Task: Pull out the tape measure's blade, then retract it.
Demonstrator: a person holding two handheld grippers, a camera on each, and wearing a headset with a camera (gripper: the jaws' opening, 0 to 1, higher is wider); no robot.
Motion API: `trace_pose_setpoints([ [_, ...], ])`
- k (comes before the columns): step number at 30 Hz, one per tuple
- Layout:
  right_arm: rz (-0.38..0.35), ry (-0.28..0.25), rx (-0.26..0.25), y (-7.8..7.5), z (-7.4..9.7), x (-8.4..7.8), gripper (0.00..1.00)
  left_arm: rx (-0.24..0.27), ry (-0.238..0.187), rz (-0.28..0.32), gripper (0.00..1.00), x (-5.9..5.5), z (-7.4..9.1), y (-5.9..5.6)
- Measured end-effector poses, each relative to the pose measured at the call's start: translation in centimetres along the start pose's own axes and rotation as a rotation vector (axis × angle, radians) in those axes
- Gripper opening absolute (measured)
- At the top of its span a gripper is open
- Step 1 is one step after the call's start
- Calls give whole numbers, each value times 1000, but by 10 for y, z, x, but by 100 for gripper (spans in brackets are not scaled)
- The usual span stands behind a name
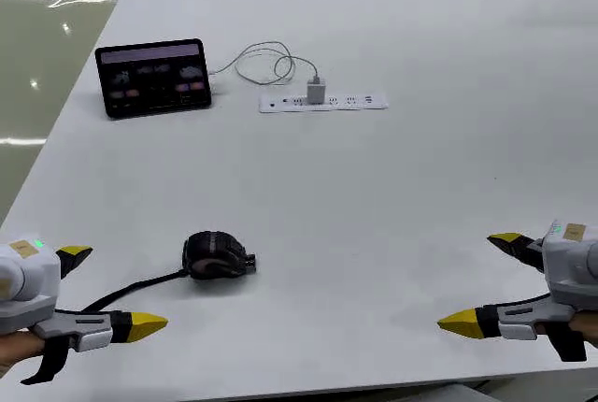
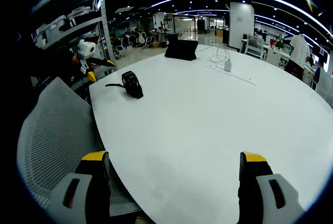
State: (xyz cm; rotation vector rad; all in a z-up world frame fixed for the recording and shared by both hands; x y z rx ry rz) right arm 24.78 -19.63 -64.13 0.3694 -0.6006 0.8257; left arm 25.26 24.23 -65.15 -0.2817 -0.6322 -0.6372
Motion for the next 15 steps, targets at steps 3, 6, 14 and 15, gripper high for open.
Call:
trace_pose_setpoints([
  [3, 12, -2, 7, 1, -6, 5, 100, -21, 23, -6, 98, -1, -7, 0],
  [6, 18, -3, 15, 2, -13, 10, 100, -39, 35, -17, 95, 2, -14, -1],
  [14, 40, -11, 37, 7, -30, 26, 100, -80, 64, -60, 91, 16, -29, -2],
  [15, 46, -16, 40, 8, -32, 29, 100, -97, 75, -70, 91, 17, -32, -4],
])
Point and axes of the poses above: the centre of the closed fingertips' face, and the gripper's own axes: z roughly backward along the fingers, y roughly to its left, x roughly out of its top, the point moved 3 cm from there along z, roughly backward along the fingers, and after that the axes turned 12 degrees about y, right-handed, at the moved point
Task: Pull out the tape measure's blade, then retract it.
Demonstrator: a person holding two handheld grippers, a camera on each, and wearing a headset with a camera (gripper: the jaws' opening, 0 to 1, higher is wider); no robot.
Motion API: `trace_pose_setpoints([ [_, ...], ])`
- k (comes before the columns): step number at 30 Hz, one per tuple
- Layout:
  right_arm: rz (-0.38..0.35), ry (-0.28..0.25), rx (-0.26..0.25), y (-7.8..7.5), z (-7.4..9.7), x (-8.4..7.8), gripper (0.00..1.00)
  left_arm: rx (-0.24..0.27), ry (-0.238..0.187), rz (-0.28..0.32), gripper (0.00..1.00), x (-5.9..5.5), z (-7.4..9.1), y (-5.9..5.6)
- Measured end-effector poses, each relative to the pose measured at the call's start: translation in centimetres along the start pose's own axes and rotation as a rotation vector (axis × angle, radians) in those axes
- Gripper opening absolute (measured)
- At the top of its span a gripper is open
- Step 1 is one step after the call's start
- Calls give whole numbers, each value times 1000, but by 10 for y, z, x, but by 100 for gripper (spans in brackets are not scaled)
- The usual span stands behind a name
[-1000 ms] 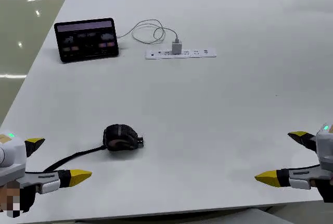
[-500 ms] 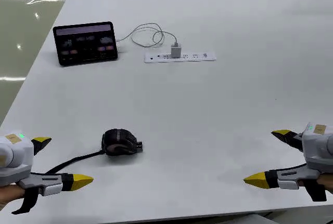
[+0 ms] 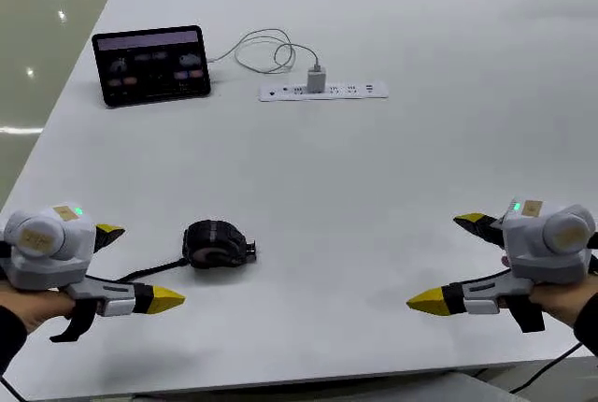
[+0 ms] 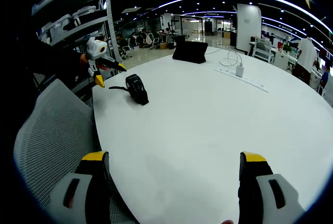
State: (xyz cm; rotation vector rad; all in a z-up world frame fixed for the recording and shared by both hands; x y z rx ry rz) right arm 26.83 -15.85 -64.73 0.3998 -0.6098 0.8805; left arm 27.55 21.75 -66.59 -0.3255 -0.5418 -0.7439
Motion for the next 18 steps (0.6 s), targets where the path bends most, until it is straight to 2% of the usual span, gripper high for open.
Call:
trace_pose_setpoints([
  [6, 17, 5, 15, 0, -10, 7, 100, -7, 29, -74, 91, 11, -12, 2],
  [9, 21, 17, 25, 1, -15, 8, 100, -35, 65, -103, 91, 14, -18, 0],
  [12, 30, 23, 32, 3, -21, 11, 100, -52, 113, -168, 90, 16, -24, -2],
  [18, 62, 48, 60, 5, -36, 13, 100, -79, 140, -220, 83, 28, -33, -4],
])
Point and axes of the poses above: the centre of the closed fingertips' face, and the gripper's own axes: z roughly backward along the fingers, y roughly to its left, x roughly out of its top, the point moved 3 cm from there along z, roughly backward along the fingers, and after that the axes turned 12 degrees about y, right-handed, at the moved point
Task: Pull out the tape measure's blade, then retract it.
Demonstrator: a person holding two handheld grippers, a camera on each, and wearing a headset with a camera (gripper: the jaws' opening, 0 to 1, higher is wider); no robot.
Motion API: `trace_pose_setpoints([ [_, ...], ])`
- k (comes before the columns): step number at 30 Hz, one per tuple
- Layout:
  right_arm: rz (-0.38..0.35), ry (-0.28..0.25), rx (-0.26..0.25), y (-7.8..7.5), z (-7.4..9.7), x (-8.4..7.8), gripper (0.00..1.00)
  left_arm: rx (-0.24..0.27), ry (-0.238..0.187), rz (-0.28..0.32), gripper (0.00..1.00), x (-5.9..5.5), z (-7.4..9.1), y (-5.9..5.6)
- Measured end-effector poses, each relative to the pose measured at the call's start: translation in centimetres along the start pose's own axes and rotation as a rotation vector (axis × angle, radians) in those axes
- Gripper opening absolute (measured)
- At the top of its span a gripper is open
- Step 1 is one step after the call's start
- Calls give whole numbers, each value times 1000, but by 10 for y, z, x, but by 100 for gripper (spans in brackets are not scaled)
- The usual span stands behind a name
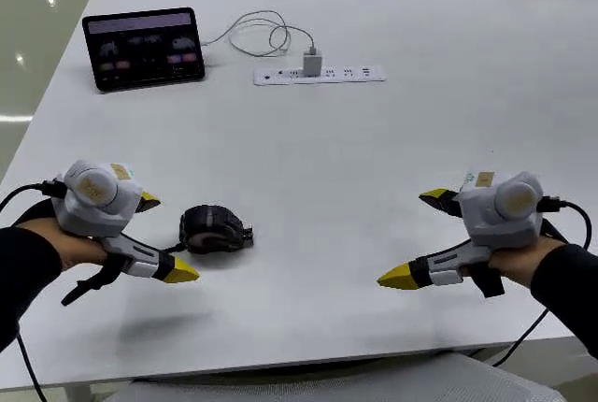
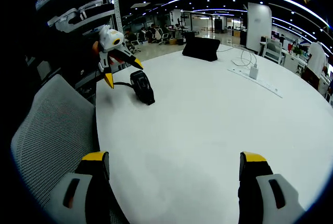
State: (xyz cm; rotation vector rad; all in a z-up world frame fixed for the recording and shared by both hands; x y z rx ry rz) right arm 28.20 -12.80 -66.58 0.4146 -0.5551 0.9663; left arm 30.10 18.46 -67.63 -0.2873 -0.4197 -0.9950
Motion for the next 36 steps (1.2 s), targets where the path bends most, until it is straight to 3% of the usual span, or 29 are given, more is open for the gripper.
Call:
trace_pose_setpoints([
  [13, 8, -22, 31, -1, -19, 26, 100, -53, 86, -154, 74, 22, -14, 1],
  [18, 58, -10, 49, 2, -27, 37, 100, -62, 119, -216, 71, 30, -18, 2],
  [23, 159, -28, 81, 10, -36, 50, 100, -66, 131, -262, 64, 36, -22, 3],
  [29, 235, -3, 113, 14, -52, 57, 98, -56, 159, -342, 50, 39, -29, 3],
  [36, 274, 8, 135, 17, -68, 70, 92, -76, 181, -366, 42, 42, -36, 2],
])
Point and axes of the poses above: the centre of the closed fingertips' face, and the gripper's own axes: z roughly backward along the fingers, y roughly to its left, x roughly out of its top, the point moved 3 cm from there along z, roughly backward along the fingers, and after that the axes turned 12 degrees about y, right-handed, at the moved point
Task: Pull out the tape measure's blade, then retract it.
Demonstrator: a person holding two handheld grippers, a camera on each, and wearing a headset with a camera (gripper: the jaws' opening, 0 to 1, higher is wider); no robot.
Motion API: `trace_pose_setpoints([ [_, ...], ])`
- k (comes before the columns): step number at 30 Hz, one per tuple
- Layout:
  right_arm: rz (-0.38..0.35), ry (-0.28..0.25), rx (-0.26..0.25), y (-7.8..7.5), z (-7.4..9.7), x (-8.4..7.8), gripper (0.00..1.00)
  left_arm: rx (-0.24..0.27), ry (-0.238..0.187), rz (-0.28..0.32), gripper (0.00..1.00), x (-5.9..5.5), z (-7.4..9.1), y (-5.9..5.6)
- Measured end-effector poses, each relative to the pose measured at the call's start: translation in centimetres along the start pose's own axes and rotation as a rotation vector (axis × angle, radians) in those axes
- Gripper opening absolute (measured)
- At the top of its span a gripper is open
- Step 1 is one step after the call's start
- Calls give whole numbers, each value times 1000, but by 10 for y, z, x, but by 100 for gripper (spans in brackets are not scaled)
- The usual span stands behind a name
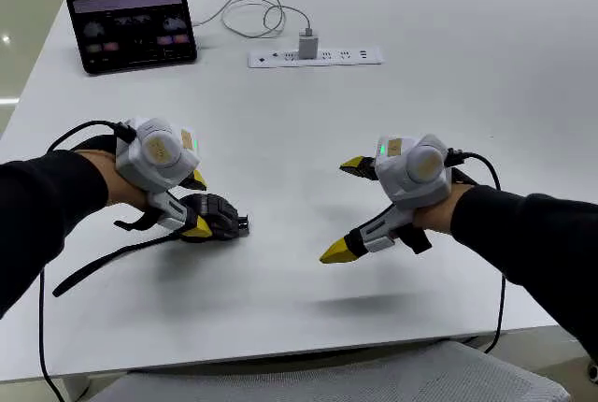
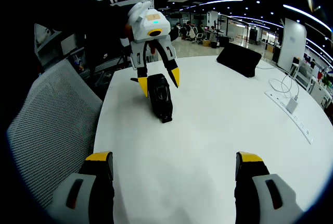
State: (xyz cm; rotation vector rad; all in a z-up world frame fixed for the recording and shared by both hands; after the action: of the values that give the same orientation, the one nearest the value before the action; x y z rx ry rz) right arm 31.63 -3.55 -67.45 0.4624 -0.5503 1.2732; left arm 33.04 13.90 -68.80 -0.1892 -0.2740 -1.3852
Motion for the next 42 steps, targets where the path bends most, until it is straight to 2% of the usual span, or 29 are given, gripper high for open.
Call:
trace_pose_setpoints([
  [7, 36, 13, 17, -2, -12, 14, 90, -35, 11, -15, 40, 2, -5, -2],
  [9, 47, 20, 21, -3, -15, 17, 89, -87, 12, -27, 34, 2, -7, -10],
  [10, 53, 19, 24, -3, -17, 19, 88, -60, 10, -52, 34, 2, -7, -7],
  [17, 77, 29, 39, -2, -29, 24, 84, -71, -14, -84, 33, 2, -6, -8],
  [22, 94, 36, 44, -1, -41, 30, 78, -73, -23, -60, 33, 2, -6, -8],
  [29, 128, 50, 66, 5, -61, 42, 70, -47, -13, -83, 33, 1, -8, -9],
  [38, 137, 58, 94, 10, -84, 53, 60, -49, 17, -90, 33, 0, -9, -8],
  [42, 166, 60, 98, 11, -91, 57, 54, -45, 34, -105, 33, 0, -10, -9],
])
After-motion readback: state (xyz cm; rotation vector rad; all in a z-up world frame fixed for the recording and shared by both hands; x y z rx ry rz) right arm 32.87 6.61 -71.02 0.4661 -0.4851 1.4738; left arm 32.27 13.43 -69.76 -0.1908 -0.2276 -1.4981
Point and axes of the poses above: the centre of the closed fingertips' face, and the gripper's own axes: z roughly backward along the fingers, y roughly to its left, x roughly out of its top, the point moved 3 cm from there along z, roughly backward along the fingers, and after that the axes turned 12 degrees about y, right-handed, at the moved point
